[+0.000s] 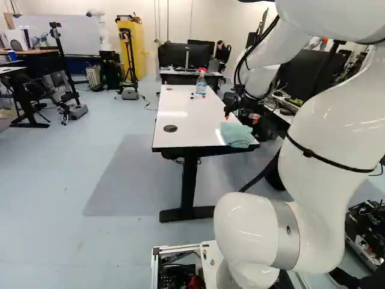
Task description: Clean the table with the green towel
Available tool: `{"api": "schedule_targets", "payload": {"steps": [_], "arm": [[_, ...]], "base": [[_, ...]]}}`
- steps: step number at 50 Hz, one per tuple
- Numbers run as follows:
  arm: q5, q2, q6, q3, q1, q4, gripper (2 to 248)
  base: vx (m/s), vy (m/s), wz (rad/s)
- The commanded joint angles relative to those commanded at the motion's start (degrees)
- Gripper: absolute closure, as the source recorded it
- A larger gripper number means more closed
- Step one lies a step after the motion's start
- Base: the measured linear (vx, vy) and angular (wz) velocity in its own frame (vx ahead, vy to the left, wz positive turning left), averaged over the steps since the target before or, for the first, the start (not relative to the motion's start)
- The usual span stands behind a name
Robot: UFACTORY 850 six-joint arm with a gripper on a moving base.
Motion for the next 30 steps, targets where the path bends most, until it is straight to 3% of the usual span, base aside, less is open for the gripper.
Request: {"api": "schedule_targets", "payload": {"steps": [30], "arm": [[0.0,1.8,0.0,0.8,5.8,0.0,3]], "base": [[0.0,0.0,0.0]]}}
